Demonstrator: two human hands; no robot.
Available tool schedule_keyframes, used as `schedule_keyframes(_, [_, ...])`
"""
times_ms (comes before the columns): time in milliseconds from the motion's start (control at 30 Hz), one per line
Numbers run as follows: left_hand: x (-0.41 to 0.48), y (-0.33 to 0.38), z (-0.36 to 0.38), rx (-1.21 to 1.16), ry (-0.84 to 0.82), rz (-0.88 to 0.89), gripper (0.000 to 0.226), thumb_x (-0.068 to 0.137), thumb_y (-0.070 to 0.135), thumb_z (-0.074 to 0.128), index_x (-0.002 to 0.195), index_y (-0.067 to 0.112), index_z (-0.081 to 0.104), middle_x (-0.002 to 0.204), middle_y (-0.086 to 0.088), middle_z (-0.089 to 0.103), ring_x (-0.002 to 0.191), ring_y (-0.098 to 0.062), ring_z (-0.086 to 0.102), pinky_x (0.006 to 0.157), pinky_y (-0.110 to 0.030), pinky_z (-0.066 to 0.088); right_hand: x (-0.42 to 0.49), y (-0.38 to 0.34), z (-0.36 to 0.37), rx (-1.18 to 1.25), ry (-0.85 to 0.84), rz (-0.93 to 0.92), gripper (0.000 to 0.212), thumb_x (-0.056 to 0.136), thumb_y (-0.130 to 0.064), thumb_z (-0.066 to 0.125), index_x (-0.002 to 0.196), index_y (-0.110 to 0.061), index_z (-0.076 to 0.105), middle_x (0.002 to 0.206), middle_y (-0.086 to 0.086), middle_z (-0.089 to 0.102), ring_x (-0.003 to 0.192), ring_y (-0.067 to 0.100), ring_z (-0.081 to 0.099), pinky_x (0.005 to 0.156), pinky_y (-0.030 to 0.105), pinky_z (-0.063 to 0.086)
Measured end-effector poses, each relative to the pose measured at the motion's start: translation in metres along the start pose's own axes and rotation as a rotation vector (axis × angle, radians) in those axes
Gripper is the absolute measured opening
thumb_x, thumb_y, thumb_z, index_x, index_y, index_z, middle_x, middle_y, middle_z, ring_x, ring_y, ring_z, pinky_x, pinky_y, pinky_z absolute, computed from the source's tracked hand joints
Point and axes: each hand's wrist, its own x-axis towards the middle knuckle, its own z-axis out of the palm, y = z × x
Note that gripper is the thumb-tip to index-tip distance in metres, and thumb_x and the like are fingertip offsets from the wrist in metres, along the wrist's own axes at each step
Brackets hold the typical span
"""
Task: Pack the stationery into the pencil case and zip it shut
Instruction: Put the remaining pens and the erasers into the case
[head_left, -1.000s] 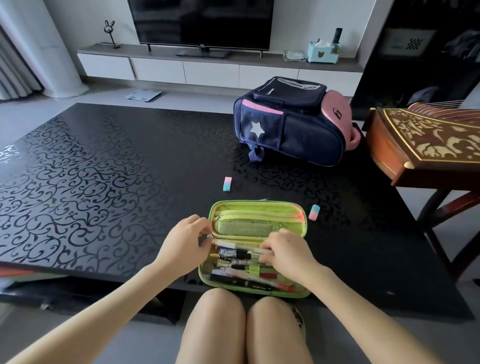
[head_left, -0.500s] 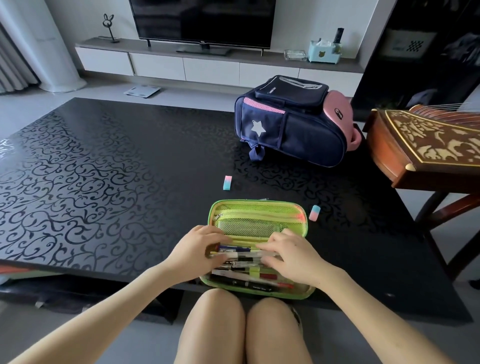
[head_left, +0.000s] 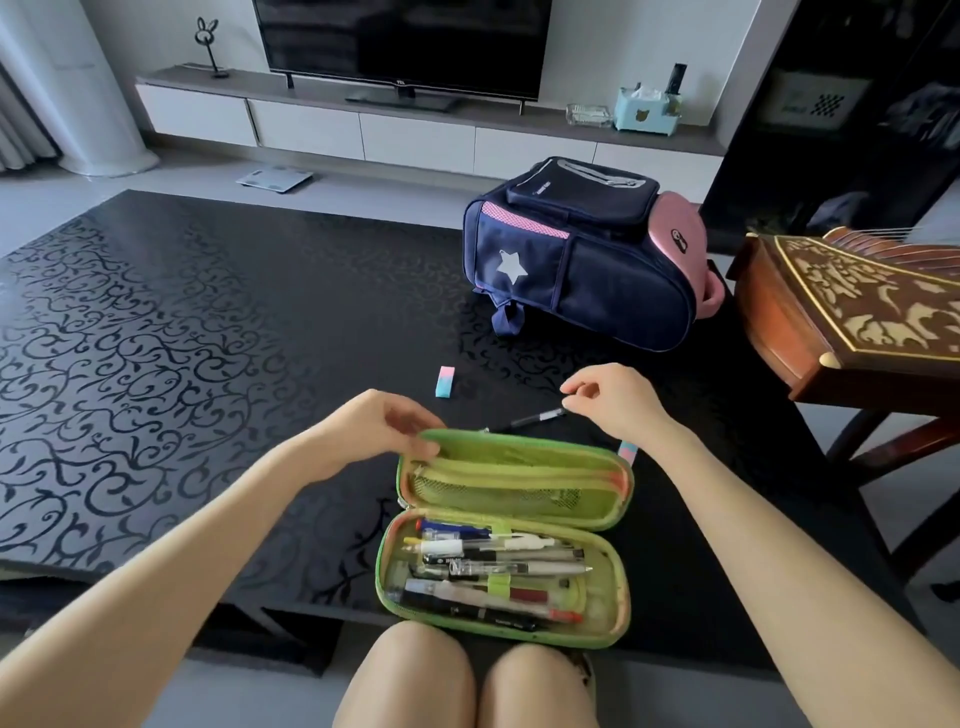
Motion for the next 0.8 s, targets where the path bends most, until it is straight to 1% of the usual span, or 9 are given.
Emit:
schedule_keyframes(167, [-0.028,0.012,-0.004,0.203,-0.194,0.141,0.032,0.055,0.013,0.087,0.077,0.026,0.069,0.089,0.006,0.071,0.067,0.0,0.061,0.063,-0.012,0.047,0.041,-0.006,0.026,-0.359,-0.345,-0.084,0.048,0.077,-0.034,0.071,0.122,-0.026,0.056,0.118,0.001,0.059,0.113,0.024,0.049,0.091,0.036,0.044])
schedule_keyframes(200, [-0.031,0.012,-0.002,0.231,-0.206,0.15,0.032,0.056,0.012,0.087,0.077,0.026,0.068,0.09,0.009,0.07,0.069,-0.001,0.06,0.064,-0.012,0.047,0.045,-0.005,0.033,-0.416,-0.37,-0.098,0.045,0.076,-0.033,0.071,0.118,-0.026,0.056,0.118,0.001,0.058,0.114,0.024,0.048,0.089,0.036,0.044])
schedule_keyframes(300, [-0.033,0.009,-0.001,0.237,-0.191,0.148,0.032,0.057,0.012,0.087,0.078,0.028,0.068,0.09,0.015,0.066,0.07,-0.001,0.059,0.064,-0.011,0.046,0.05,-0.002,0.045,-0.416,-0.377,-0.122,0.016,0.079,-0.026,0.068,0.093,-0.023,0.061,0.105,-0.001,0.063,0.103,0.021,0.056,0.076,0.03,0.043])
schedule_keyframes(367, [-0.031,0.008,0.0,0.19,-0.171,0.147,0.031,0.058,0.01,0.086,0.08,0.023,0.07,0.091,0.012,0.068,0.067,0.0,0.06,0.063,-0.011,0.047,0.045,-0.002,0.042,-0.351,-0.351,-0.134,0.009,0.082,-0.025,0.065,0.09,-0.021,0.064,0.096,-0.004,0.064,0.094,0.019,0.059,0.073,0.028,0.042])
schedule_keyframes(467, [-0.023,0.004,0.0,0.149,-0.057,0.144,0.026,0.065,0.014,0.082,0.087,0.022,0.071,0.092,0.009,0.07,0.07,-0.002,0.064,0.066,-0.012,0.049,0.03,0.0,0.021,-0.126,-0.195,-0.112,0.009,0.08,-0.026,0.067,0.087,-0.021,0.069,0.081,-0.01,0.062,0.083,0.016,0.06,0.073,0.03,0.045])
schedule_keyframes(533, [-0.014,-0.002,0.002,0.257,0.067,0.159,0.022,0.073,0.021,0.077,0.093,0.027,0.07,0.086,0.009,0.07,0.076,-0.002,0.064,0.07,-0.015,0.049,0.013,0.001,0.001,0.035,-0.075,-0.121,0.005,0.078,-0.024,0.07,0.083,-0.022,0.07,0.074,-0.013,0.063,0.071,0.009,0.059,0.071,0.031,0.047])
schedule_keyframes(600, [-0.004,-0.007,0.007,0.369,0.17,0.154,0.02,0.08,0.022,0.071,0.1,0.024,0.069,0.086,0.011,0.067,0.076,-0.004,0.062,0.069,-0.015,0.045,-0.012,-0.003,-0.021,0.182,-0.033,-0.148,0.004,0.077,-0.023,0.072,0.08,-0.025,0.07,0.073,-0.011,0.065,0.059,0.004,0.056,0.063,0.033,0.049])
schedule_keyframes(700, [0.009,-0.011,0.018,0.408,0.279,0.095,0.018,0.085,0.017,0.063,0.101,0.016,0.07,0.091,0.004,0.066,0.08,-0.01,0.057,0.07,-0.018,0.038,-0.06,-0.014,-0.038,0.221,-0.117,-0.212,0.007,0.075,-0.023,0.074,0.078,-0.028,0.071,0.072,-0.01,0.066,0.055,0.001,0.058,0.06,0.026,0.049])
schedule_keyframes(800, [0.017,-0.014,0.024,0.379,0.34,0.025,0.019,0.087,0.017,0.059,0.103,0.013,0.069,0.101,-0.001,0.069,0.087,-0.011,0.056,0.077,-0.02,0.037,-0.099,-0.021,-0.018,-0.014,-0.261,-0.279,0.004,0.075,-0.031,0.072,0.078,-0.029,0.073,0.071,-0.018,0.063,0.071,0.0,0.055,0.068,0.02,0.04])
